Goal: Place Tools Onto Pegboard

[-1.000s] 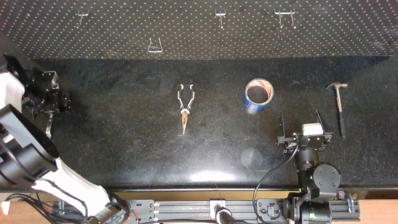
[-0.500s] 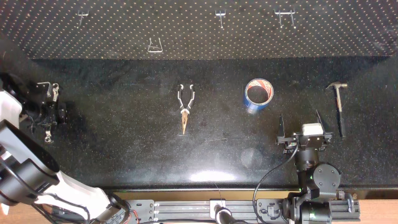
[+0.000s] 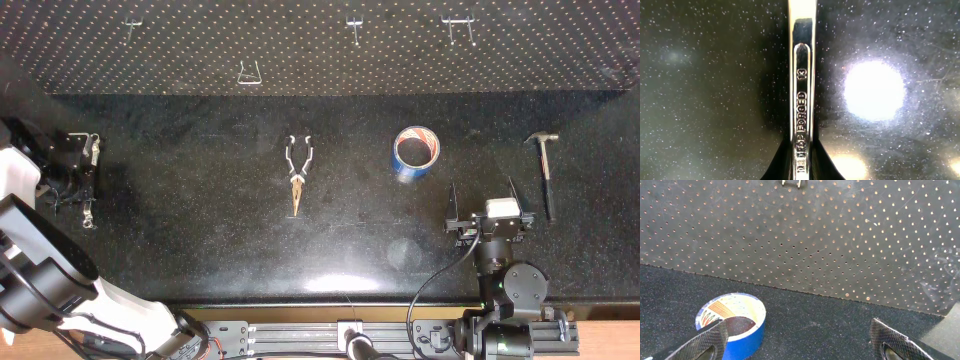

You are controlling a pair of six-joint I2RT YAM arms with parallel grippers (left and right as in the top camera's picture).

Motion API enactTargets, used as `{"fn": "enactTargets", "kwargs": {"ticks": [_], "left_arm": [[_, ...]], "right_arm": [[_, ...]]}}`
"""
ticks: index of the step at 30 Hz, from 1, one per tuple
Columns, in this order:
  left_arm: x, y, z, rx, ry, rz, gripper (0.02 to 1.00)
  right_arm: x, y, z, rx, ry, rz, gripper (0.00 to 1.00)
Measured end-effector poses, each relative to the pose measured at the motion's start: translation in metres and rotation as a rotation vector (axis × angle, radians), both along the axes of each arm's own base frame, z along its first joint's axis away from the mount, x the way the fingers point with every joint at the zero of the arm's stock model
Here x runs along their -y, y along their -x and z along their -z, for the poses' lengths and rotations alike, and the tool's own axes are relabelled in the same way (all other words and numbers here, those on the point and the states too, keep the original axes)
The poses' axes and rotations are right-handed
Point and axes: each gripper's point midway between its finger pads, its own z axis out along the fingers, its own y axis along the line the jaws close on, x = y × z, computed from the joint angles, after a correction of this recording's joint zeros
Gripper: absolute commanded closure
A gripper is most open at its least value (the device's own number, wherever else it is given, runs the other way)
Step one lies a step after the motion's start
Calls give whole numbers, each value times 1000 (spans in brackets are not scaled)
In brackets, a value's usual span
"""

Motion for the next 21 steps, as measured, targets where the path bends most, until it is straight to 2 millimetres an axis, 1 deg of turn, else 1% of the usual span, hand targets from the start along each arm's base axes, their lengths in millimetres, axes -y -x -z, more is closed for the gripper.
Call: {"fn": "enactTargets", "kwargs": {"ticks": [4,10,11,12,13,14,16,17,18,19,20,21], "left_arm": [[-4,-3,0,11,-18,-10,989],[-4,-3,0,12,-18,-18,987],[-4,-2,-2,11,-19,-28,987],[1,5,-3,-4,-17,-34,987],[5,10,-8,-12,-21,-49,987],[9,13,-23,13,-40,-84,987],[10,16,-74,152,-139,-159,989],[14,23,-93,222,-184,-193,987],[22,33,-103,270,-207,-221,987],[33,48,-104,313,-226,-260,987],[47,65,-98,334,-227,-295,987],[55,74,-93,362,-238,-316,987]], "right_arm": [[0,0,0,0,0,0,73],[0,0,0,0,0,0,73],[0,0,0,0,0,0,73],[0,0,0,0,0,0,73],[0,0,0,0,0,0,73],[0,0,0,0,0,0,73],[0,0,0,0,0,0,73],[0,0,0,0,0,2,73],[1,0,0,1,0,3,73],[1,0,0,1,0,3,73],[1,0,0,1,0,3,73],[1,0,0,0,0,5,73]]}}
